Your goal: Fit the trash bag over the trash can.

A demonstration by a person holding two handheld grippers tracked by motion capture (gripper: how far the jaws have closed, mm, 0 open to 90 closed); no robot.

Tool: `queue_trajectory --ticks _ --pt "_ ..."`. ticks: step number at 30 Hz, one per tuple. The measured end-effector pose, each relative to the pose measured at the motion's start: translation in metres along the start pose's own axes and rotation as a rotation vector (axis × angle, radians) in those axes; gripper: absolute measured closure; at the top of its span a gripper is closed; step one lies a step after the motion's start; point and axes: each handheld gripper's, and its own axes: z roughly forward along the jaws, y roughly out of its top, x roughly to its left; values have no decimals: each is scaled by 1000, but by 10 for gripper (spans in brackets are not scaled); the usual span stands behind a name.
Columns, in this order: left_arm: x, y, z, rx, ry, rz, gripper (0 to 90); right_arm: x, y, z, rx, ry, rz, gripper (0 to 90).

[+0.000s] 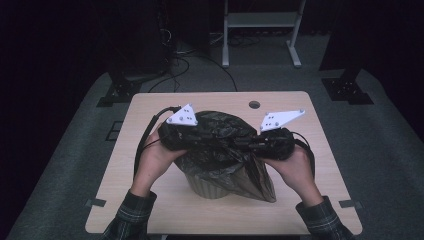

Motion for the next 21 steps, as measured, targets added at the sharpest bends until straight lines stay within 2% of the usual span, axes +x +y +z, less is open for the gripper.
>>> queue_trajectory --ticks 2,6,12,13,15,17,21 --pt "3 0 0 1 5 -7 891 0 1 0 4 1 -5 898" --pt "12 -4 -9 -15 36 -41 896 1 0 -3 -8 11 -18 900" --pt "26 -16 -35 -47 89 -95 897 0 -5 -17 -41 21 -19 900" --pt "27 -17 -38 -50 96 -101 897 -1 -6 -19 -48 39 -13 900" --pt "30 -21 -46 -48 115 -110 897 -2 -7 -21 -53 41 -13 900" --pt "34 -26 -53 -43 142 -121 898 -3 -10 -24 -55 51 -8 900" --pt "49 -40 -69 -30 214 -170 899 -5 -17 -28 -42 71 -1 900"
